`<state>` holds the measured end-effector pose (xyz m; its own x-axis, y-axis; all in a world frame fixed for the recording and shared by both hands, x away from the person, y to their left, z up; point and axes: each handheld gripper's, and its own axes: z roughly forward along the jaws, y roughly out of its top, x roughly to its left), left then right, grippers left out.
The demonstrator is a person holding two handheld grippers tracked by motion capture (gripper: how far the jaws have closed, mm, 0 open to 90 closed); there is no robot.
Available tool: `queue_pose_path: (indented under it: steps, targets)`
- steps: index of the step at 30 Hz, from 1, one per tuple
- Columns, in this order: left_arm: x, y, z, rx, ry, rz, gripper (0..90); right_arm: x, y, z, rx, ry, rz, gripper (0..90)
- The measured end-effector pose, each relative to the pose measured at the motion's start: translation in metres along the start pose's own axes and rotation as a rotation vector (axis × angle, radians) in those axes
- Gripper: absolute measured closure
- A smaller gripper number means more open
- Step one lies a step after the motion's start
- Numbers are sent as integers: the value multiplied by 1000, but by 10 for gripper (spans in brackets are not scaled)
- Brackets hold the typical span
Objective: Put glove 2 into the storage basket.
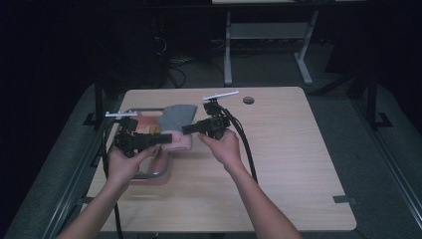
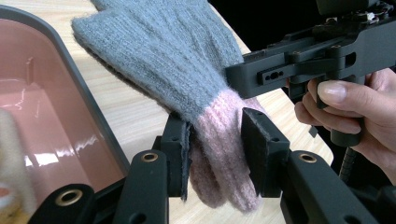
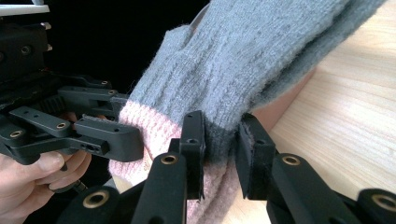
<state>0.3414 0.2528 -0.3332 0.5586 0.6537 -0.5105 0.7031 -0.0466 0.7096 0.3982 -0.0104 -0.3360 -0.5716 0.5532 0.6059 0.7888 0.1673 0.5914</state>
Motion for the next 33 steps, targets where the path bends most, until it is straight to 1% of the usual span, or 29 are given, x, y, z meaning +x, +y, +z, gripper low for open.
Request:
queue_pose_path:
  steps: [5,14,23,33]
  targets:
    - [2,1,-4,-2,2,0,635,4,3,3,5,1,-8,741]
    - [6,1,-11,-7,10,-2,635,8,7,9,4,10,-8,741]
    - [9,2,-18,-17,16,-5,635,15,12,13,15,6,-26,741]
    - [14,1,-27,-18,28,-6,635,21,16,22,20,13,-33,741]
